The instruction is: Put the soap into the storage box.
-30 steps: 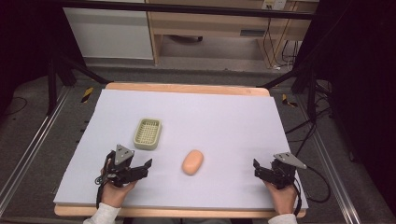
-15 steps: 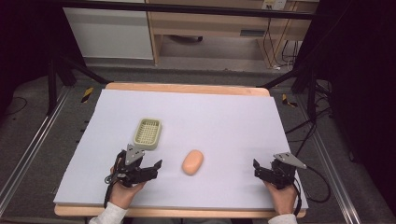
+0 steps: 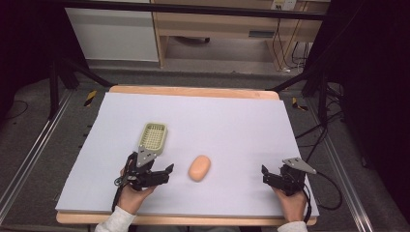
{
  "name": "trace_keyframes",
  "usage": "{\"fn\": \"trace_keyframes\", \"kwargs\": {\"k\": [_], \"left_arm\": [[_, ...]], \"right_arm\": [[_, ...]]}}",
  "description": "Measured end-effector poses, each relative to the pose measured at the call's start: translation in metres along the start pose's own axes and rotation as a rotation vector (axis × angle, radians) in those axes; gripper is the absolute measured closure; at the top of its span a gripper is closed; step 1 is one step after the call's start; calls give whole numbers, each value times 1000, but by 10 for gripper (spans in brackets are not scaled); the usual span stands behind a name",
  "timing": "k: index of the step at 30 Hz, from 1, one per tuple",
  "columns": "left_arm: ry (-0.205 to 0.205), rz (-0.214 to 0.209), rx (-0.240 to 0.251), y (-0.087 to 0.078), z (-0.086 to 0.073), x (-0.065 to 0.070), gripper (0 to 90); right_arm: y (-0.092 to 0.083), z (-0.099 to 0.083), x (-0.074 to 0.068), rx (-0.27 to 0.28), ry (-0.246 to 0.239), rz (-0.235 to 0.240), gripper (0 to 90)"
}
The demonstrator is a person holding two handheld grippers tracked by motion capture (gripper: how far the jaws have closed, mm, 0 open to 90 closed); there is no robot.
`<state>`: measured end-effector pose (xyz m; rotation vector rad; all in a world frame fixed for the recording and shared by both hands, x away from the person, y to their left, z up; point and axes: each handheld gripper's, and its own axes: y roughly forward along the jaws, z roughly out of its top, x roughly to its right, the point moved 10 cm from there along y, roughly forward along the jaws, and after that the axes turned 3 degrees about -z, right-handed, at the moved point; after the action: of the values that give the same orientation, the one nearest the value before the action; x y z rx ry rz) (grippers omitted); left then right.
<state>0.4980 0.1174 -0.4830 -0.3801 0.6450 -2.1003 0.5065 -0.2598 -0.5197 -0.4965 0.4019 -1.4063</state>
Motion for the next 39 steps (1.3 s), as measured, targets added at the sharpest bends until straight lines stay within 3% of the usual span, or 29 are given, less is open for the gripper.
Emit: {"fn": "trace_keyframes", "kwargs": {"k": [6, 13, 22, 28, 39], "left_arm": [[-2, -7, 2, 2, 5, 2, 216], [10, -11, 3, 7, 23, 8, 206], [8, -30, 23, 15, 38, 20, 203], [-3, -50, 20, 22, 39, 27, 202], [29, -52, -12, 30, 35, 36, 197]], "right_arm": [[0, 0, 1, -1, 4, -3, 91], [0, 0, 1, -1, 5, 2, 91], [-1, 0, 1, 0, 11, 3, 91], [-1, 0, 1, -1, 12, 5, 91], [-3, 1, 2, 5, 18, 6, 91]]}}
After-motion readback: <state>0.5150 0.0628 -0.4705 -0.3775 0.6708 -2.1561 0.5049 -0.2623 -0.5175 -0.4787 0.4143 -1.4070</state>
